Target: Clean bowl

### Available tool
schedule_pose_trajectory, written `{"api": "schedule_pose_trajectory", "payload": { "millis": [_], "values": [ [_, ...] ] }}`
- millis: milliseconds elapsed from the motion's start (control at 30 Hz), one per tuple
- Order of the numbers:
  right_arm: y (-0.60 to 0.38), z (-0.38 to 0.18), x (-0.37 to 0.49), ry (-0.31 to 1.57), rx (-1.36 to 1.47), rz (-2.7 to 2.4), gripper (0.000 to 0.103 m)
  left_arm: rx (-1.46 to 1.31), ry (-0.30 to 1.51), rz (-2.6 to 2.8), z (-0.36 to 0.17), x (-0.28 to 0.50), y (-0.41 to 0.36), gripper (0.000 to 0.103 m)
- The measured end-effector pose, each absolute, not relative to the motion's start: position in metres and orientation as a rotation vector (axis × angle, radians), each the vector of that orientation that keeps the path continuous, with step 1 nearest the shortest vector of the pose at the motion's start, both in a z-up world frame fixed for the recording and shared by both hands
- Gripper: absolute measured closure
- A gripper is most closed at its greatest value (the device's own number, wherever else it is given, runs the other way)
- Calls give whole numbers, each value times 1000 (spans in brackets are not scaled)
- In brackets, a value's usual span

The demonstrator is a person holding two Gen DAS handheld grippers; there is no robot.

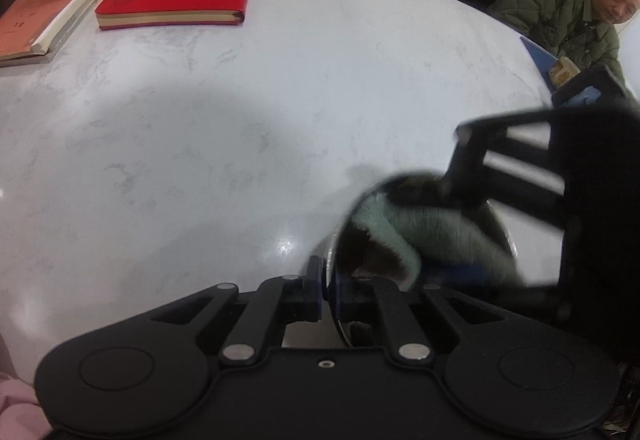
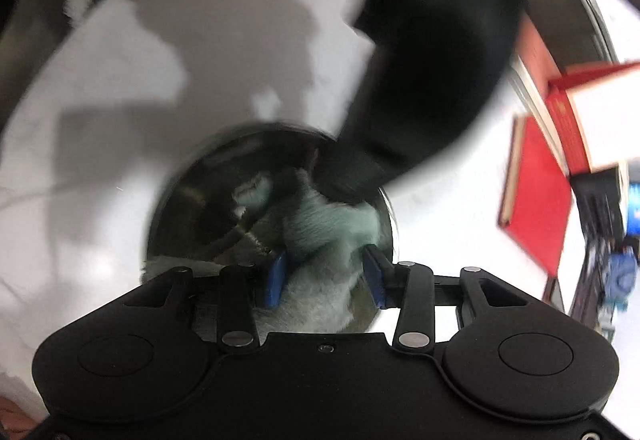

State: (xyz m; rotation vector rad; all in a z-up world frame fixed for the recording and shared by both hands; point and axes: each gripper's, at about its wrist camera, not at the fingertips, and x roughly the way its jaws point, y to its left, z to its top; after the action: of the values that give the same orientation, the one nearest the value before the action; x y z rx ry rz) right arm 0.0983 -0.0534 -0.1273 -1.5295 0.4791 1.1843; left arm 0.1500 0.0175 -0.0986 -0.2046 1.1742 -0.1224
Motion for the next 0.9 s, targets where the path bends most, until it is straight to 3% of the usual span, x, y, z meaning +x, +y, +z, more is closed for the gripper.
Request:
{"api": "schedule_pose_trajectory", "payload": {
  "millis": [233,367,433,700,900],
  "values": [
    [-70,-120,118,798,-1105,990,73,-231,1158,-116,-98,149,17,97],
    [-88,-119,139,1082,-651,887,72,-235,1158,-113,-99,150,17,97],
    [-97,-120,146,1131,-513,870,74,-226,1160,-112,-99,149,15,97],
    [-77,-120,176,1068,-649,929,74,-218,1183,-91,-98,134,15,94],
    [-48,-102,174,996,-839,993,65,-185,1150,-91,-84,139,17,94]
  ]
}}
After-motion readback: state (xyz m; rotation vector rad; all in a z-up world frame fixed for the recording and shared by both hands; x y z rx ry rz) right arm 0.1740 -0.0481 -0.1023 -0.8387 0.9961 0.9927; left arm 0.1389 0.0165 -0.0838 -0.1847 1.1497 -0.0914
